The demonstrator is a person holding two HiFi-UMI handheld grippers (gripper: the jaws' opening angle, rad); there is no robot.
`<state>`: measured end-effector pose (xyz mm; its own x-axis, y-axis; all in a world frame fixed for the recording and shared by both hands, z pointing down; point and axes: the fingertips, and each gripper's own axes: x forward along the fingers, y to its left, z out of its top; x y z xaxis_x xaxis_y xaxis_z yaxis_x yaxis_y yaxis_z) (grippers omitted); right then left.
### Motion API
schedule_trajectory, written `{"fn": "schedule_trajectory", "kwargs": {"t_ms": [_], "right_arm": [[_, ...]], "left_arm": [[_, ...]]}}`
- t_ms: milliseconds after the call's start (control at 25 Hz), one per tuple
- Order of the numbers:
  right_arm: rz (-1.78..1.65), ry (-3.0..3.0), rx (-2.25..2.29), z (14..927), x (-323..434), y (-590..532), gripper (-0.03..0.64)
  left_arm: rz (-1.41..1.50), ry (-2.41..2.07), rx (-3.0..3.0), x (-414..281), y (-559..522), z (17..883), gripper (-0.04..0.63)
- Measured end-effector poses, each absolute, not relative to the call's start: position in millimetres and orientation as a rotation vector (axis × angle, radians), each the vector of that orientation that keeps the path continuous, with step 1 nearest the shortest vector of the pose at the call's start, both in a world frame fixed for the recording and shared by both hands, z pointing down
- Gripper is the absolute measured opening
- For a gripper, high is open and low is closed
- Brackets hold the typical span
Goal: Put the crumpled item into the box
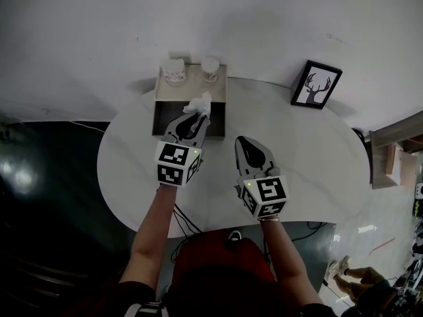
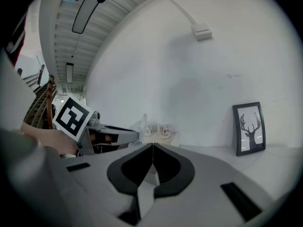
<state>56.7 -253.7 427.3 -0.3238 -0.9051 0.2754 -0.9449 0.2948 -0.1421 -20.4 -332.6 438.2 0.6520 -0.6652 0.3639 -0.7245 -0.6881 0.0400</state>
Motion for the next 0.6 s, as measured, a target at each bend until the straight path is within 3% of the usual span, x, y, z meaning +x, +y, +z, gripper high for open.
{"fn": "schedule_trajectory", "kwargs": {"t_ms": [600], "right_arm": [[0.454, -2.361, 1.724, 449, 57, -277, 0.015]], "left_arm": [[0.745, -0.960, 2.657, -9, -348, 486, 0.078]]}}
